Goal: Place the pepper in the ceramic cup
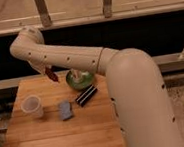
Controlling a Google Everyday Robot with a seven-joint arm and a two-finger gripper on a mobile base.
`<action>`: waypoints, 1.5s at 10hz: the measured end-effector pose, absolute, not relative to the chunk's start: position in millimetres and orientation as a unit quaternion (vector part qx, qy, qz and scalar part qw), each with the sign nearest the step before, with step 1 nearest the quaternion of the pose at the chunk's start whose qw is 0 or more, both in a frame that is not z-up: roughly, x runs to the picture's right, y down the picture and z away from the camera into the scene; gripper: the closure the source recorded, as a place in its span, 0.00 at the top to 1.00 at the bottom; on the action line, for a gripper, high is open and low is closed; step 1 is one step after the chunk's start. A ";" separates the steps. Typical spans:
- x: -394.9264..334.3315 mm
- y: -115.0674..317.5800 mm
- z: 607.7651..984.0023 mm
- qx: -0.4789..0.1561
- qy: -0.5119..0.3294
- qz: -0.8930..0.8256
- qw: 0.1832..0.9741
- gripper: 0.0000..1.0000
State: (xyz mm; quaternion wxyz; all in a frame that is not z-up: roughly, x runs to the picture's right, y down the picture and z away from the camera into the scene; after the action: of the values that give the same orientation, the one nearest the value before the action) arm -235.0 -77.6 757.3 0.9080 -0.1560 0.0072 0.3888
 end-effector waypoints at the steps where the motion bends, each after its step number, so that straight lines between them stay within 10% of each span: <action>1: -237.3 -80.0 757.7 -0.163 0.006 0.410 0.897 0.00; 15: -308.7 -47.7 714.4 -0.205 -0.057 0.352 0.912 0.00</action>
State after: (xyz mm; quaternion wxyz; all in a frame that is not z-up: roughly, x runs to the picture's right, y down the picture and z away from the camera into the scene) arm -308.7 -47.7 714.4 0.9116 -0.2050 -0.0568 0.3516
